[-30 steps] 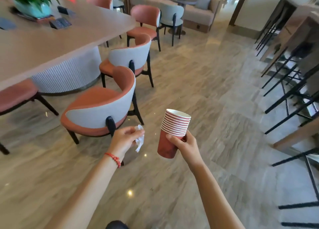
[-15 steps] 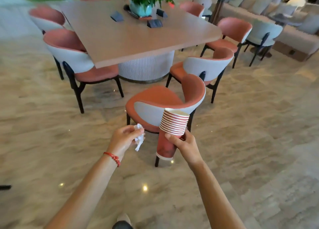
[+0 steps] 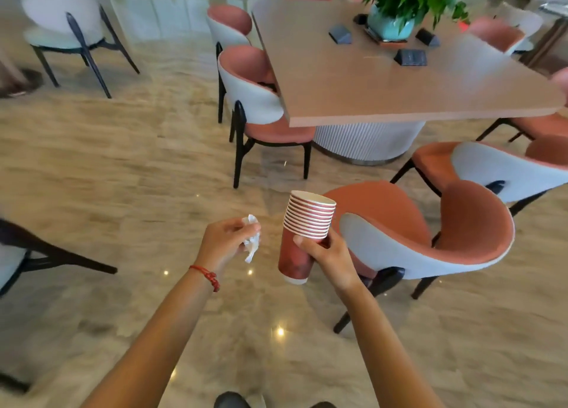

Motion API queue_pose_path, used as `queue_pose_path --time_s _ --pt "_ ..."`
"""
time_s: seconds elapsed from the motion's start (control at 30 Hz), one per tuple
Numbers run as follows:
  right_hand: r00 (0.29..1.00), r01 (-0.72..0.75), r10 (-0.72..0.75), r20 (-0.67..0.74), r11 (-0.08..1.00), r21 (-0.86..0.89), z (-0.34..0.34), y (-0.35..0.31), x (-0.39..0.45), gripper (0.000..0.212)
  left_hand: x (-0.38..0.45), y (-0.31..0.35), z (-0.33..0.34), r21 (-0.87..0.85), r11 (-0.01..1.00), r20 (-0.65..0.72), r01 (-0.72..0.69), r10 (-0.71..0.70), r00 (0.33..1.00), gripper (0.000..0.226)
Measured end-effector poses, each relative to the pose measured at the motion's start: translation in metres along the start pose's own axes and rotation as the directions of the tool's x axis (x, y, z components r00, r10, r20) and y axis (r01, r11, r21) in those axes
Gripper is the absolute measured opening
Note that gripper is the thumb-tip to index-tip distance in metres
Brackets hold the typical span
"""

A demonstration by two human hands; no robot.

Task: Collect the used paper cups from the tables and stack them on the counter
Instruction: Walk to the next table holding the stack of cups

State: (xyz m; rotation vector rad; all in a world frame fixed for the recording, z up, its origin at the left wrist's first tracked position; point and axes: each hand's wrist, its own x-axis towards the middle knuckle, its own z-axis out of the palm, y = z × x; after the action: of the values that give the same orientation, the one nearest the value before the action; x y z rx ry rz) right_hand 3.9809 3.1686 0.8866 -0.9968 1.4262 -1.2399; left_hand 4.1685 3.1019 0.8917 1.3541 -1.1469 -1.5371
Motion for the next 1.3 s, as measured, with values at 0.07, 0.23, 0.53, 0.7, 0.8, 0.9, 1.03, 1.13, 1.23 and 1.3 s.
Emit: queue_pose_path --time_s 0.07,0.23,0.53,0.7,0.8,0.9,1.03,1.13,1.23,1.3 --pt "0.999 -0.012 0.012 0.038 1.0 -0.013 0.014 0.001 0.021 0.035 0.017 -0.001 -0.015 -0.021 0.999 -0.049 0.025 -0.026 0.998 0.014" --pt "0.993 -0.035 0.038 0.116 0.999 -0.031 0.036 0.003 0.083 0.029 0.067 -0.001 -0.036 -0.044 0.997 -0.143 0.066 -0.072 0.987 0.006" --pt "0.983 -0.034 0.039 0.181 0.999 -0.035 0.054 -0.023 0.24 0.035 0.195 0.041 -0.033 -0.077 0.995 -0.175 0.065 -0.077 0.981 0.013" --pt "0.967 -0.033 0.044 0.251 0.998 -0.046 0.072 -0.048 0.328 0.034 0.268 0.074 -0.045 -0.084 0.995 -0.228 0.048 -0.066 0.971 0.014" --pt "0.961 -0.055 0.056 0.272 0.998 -0.011 0.092 -0.057 0.374 0.032 0.311 0.09 -0.06 -0.112 0.992 -0.253 0.06 -0.087 0.964 0.015" --pt "0.954 -0.068 0.067 0.293 0.998 -0.005 0.118 -0.061 0.424 0.037 0.358 0.105 -0.082 -0.132 0.99 -0.273 0.047 -0.082 0.958 0.015" --pt "0.952 -0.069 0.07 0.297 0.998 -0.013 0.157 -0.067 0.499 0.039 0.433 0.126 -0.118 -0.119 0.992 -0.264 0.037 -0.067 0.962 0.021" --pt "0.953 -0.06 0.057 0.298 0.998 0.002 0.192 -0.082 0.559 0.041 0.491 0.153 -0.147 -0.126 0.991 -0.256 0.041 -0.073 0.964 0.018" --pt "0.957 -0.051 0.046 0.286 0.999 0.007 0.231 -0.101 0.617 0.041 0.55 0.183 -0.18 -0.121 0.991 -0.255 0.05 -0.08 0.964 0.014" --pt "0.961 -0.055 0.052 0.272 0.998 0.005 0.255 -0.112 0.656 0.036 0.59 0.199 -0.204 -0.113 0.992 -0.258 0.049 -0.077 0.963 0.013"
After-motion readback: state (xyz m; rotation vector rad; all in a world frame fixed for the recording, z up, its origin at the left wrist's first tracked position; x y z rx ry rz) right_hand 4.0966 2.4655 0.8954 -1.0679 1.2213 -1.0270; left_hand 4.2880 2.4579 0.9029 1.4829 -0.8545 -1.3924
